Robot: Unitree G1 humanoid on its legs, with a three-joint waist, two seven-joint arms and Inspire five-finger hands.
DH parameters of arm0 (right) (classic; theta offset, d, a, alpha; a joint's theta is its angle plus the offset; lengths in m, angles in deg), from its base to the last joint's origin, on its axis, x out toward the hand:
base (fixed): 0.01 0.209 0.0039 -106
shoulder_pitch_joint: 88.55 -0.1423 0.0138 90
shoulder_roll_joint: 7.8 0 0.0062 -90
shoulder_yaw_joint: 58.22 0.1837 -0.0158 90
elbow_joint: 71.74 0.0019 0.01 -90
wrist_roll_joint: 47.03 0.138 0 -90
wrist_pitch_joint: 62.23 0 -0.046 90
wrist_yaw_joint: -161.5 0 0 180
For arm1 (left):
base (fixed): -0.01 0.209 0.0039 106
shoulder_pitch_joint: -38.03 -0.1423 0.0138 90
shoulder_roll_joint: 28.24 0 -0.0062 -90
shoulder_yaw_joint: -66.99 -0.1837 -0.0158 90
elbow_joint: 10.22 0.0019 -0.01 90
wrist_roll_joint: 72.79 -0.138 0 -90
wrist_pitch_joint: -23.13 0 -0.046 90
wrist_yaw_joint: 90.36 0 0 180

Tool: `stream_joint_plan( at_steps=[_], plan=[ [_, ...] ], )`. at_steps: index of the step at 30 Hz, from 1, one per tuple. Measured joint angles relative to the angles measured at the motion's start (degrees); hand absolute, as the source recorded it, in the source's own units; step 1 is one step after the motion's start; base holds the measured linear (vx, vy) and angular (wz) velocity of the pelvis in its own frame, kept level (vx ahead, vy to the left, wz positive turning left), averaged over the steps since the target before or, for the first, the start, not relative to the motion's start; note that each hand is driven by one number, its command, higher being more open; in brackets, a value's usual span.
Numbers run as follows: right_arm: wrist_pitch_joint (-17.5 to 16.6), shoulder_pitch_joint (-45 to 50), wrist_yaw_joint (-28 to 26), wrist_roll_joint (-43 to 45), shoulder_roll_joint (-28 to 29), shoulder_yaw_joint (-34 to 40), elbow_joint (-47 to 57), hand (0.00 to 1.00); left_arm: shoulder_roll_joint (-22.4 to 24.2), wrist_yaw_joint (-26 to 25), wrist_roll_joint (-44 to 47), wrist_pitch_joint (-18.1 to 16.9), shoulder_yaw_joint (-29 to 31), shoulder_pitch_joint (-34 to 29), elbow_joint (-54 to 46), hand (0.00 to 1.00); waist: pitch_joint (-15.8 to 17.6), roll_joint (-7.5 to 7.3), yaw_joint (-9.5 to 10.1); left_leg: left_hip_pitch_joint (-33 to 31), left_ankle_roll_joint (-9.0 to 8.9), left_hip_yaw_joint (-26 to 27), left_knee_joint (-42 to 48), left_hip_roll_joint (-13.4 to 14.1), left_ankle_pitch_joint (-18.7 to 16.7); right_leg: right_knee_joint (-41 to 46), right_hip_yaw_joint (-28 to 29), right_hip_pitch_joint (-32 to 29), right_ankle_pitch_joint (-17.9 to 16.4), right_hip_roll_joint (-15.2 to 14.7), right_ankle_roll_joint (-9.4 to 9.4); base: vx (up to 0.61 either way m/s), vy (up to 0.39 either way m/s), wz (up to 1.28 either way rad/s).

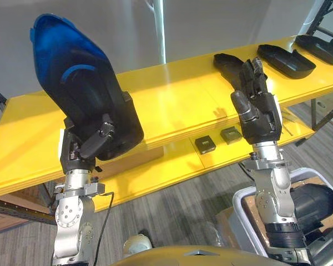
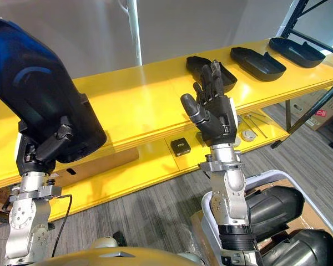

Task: Walk over and take three plastic housings, then place them on the shelf

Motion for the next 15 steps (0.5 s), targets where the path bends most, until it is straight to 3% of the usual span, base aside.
stream_joint_plan(
  at_steps=[5, 7, 12, 15],
  plan=[
    [2.1, 2.7, 0.8, -0.1, 1.8, -1.5, 0.0, 1.0, -1.0, 1.9, 0.6, 4.8, -4.9, 6.3, 0.2, 0.0, 0.2, 0.36, -1.39, 2.4, -0.52, 1.8, -7.7, 0.0, 4.5, -0.8, 1.6, -1.1, 0.0, 1.6, -0.07, -0.02, -0.036, -0.13],
    [3.1, 3.5, 0.5, 0.0, 1.8, -2.8, 0.0, 1.0, -2.9, 2.6, 0.7, 7.1, -7.9, 10.5, 2.1, 0.0, 0.3, 0.56, -2.81, 3.7, -0.66, 3.0, -11.6, -0.1, 6.9, -0.9, 2.9, -2.3, 0.0, 2.3, -0.07, -0.05, -0.01, -0.27],
    [4.0, 5.3, -2.4, 0.0, 1.6, -5.1, 0.0, 1.0, -5.4, 0.9, 1.2, 11.8, -10.3, 20.6, 12.9, 0.0, 0.2, 0.76, -5.71, 4.9, -0.8, 5.8, -11.7, 0.7, 7.0, -0.8, 6.0, -3.6, 0.0, 2.9, 0.01, -0.05, 0.007, -0.3],
    [5.7, 8.7, -3.9, 0.0, 1.6, -5.9, 0.0, 1.0, -8.5, -1.9, 4.0, 13.7, -10.3, 26.0, 19.5, 0.0, 0.2, 0.82, -6.2, 4.8, -1.18, 8.0, -11.7, 1.6, 7.6, -0.8, 8.2, -5.6, 0.6, 3.8, 0.15, -0.03, 0.0, -0.39]
  ],
)
